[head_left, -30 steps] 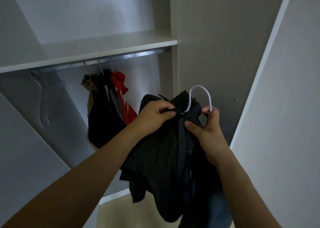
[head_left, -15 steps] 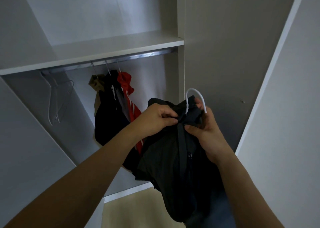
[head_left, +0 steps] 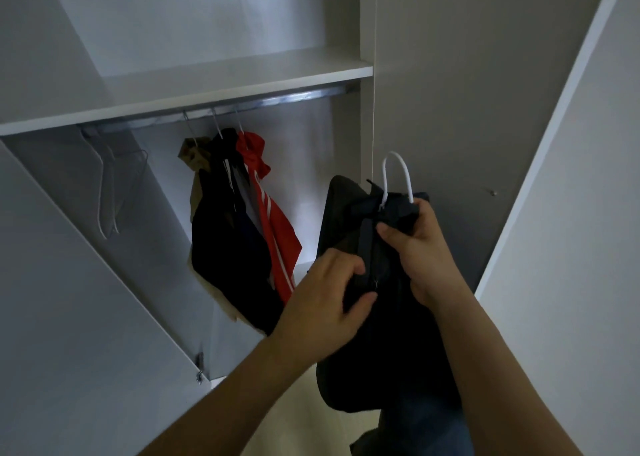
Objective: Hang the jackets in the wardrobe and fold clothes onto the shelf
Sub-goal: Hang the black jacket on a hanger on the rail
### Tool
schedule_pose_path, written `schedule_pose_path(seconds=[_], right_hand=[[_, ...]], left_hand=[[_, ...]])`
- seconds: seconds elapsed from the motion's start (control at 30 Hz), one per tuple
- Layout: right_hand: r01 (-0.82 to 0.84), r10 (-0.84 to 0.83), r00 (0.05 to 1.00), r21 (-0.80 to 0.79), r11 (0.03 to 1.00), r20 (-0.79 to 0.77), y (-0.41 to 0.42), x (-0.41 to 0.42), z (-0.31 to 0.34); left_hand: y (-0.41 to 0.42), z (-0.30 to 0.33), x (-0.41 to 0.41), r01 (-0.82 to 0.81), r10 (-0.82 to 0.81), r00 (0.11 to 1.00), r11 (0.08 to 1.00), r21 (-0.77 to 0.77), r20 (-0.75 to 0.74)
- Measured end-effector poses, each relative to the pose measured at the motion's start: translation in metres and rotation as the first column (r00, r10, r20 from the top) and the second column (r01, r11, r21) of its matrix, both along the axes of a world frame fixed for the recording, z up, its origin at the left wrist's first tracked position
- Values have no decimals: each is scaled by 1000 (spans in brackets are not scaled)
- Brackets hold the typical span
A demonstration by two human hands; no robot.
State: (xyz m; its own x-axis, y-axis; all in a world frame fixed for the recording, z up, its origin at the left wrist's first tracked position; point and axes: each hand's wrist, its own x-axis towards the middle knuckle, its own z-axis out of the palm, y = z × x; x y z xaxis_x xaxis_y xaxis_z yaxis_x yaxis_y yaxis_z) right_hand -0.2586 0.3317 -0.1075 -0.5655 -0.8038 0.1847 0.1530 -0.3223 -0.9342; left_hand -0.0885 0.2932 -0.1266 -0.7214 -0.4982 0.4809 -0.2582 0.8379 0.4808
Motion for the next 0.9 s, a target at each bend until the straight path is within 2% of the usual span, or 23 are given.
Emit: schedule_pose_path(seconds=[0.07,0.1,0.23,0.43,0.5,0.57,0.63,0.67,0.73,0.77,0.8,0.87,0.9], right_hand=[[25,-24,999,19,1000,-31,-4,3,3],[47,-46,998,31,998,-40,-6,3,4],[112,-111,993,44,993,-34,-14,6,11],[176,-177,984,50,983,13,-28,7,22],[204,-205,978,66,977,21,-32,5,26],[223,-225,974,81,972,20,-36,6,29],[209,-210,978,92,974,10,-38,9,28],[190,-192,981,95,977,10,-40,11,28],[147,-150,988,92,985,32,-43,15,29],[131,-135,990,82,988,41,-44,17,30],[122,-125,991,74,990,37,-45,20,30],[114,-115,993,69,991,14,-47,25,30],[118,-119,993,69,991,11,-47,26,30]], left_hand=[[5,-8,-2,-57,55,998,976,-208,-17],[6,-10,-3,-101,97,995,961,-257,-28],[4,-6,-5,-260,278,960,925,-275,27],[-1,3,-6,-174,255,958,882,-439,134],[1,4,2,-61,185,961,867,-494,207],[3,3,13,95,107,933,847,-523,342],[2,6,22,163,69,884,882,-443,463],[-2,11,22,105,78,882,929,-354,465],[-14,27,15,-168,184,930,983,-78,319],[-21,33,9,-249,221,938,965,77,266],[-28,39,1,-251,191,950,938,241,248],[-36,42,-13,-164,42,969,848,505,245],[-38,40,-16,-159,30,973,802,576,228]])
